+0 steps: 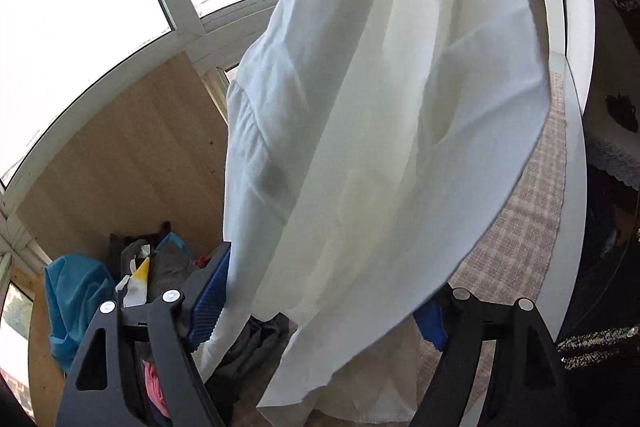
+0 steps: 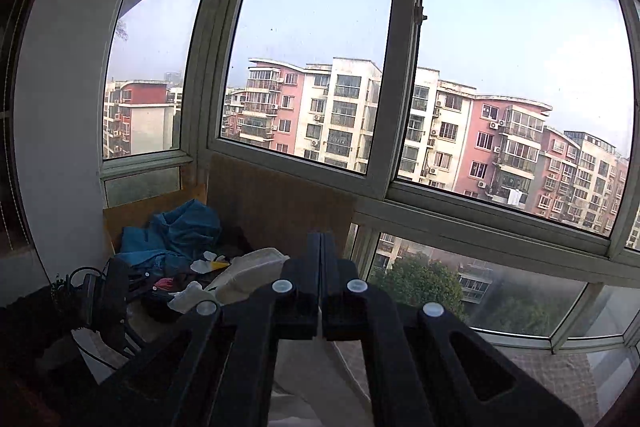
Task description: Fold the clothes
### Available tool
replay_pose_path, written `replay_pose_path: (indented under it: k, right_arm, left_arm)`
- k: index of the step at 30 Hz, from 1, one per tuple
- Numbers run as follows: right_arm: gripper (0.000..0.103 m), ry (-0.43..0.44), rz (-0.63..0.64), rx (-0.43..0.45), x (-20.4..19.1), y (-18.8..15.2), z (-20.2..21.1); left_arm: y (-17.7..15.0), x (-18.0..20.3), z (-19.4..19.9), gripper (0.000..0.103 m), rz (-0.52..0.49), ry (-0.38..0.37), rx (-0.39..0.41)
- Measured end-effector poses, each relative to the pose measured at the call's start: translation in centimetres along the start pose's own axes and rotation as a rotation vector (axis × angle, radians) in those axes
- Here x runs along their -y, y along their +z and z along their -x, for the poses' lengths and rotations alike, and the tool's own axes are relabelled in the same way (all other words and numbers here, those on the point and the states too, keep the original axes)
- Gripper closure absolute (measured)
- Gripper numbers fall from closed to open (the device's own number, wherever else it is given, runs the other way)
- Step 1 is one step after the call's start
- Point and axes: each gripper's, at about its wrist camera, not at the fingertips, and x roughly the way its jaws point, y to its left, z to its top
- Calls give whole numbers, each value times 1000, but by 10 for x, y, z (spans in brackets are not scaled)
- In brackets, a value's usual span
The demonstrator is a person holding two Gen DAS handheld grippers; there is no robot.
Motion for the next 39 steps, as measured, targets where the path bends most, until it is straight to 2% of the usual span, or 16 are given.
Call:
replay_pose_path:
  k: [1, 2, 6, 7, 9, 10, 13, 17, 20, 24, 28, 29, 33, 35, 37, 39]
  right_arm:
    - [103, 22, -19, 14, 9, 10, 8]
    - [103, 100, -61, -38, 21, 15, 8]
    - [101, 96, -75, -338, 27, -37, -37]
    - [100, 140, -115, -443, 25, -68, -57]
    - [78, 195, -173, -627, 9, -148, -90]
    - [73, 220, -200, -716, 1, -189, -106]
    - [71, 292, -294, -937, -22, -308, -134]
    - [71, 328, -356, -1156, -48, -417, -144]
    - [71, 316, -402, -1204, -50, -452, -142]
    - [67, 302, -489, -1210, -42, -463, -140]
    - [66, 290, -543, -1213, -35, -467, -141]
    - [66, 291, -540, -1215, -35, -468, -142]
    - [66, 298, -529, -1220, -36, -472, -147]
    - [66, 301, -524, -1222, -36, -474, -149]
    - [66, 304, -519, -1225, -36, -477, -152]
    - [66, 307, -513, -1227, -37, -479, -154]
  left_arm:
    - [-5, -5, 5, 17, 13, 1, 9]
    - [-10, -10, 7, 16, 27, 7, 12]
    - [-42, -24, -7, 16, 84, 37, -59]
    - [-50, -25, -10, 16, 95, 39, -81]
    - [-67, -28, -18, 16, 116, 42, -124]
    - [-75, -30, -22, 16, 127, 44, -146]
    - [-100, -34, -33, 16, 159, 49, -210]
    - [-132, -41, -49, 16, 198, 60, -299]
    - [-151, -50, -59, 16, 197, 96, -378]
    - [-172, -61, -83, 16, 185, 109, -435]
    - [-192, -66, -126, 19, 160, 110, -497]
    - [-196, -68, -136, 23, 168, 103, -512]
    - [-208, -71, -160, 71, 213, 36, -566]
    - [-212, -70, -166, 85, 233, 1, -585]
    - [-210, -68, -158, 99, 260, 9, -571]
    - [-203, -72, -137, 100, 324, 15, -530]
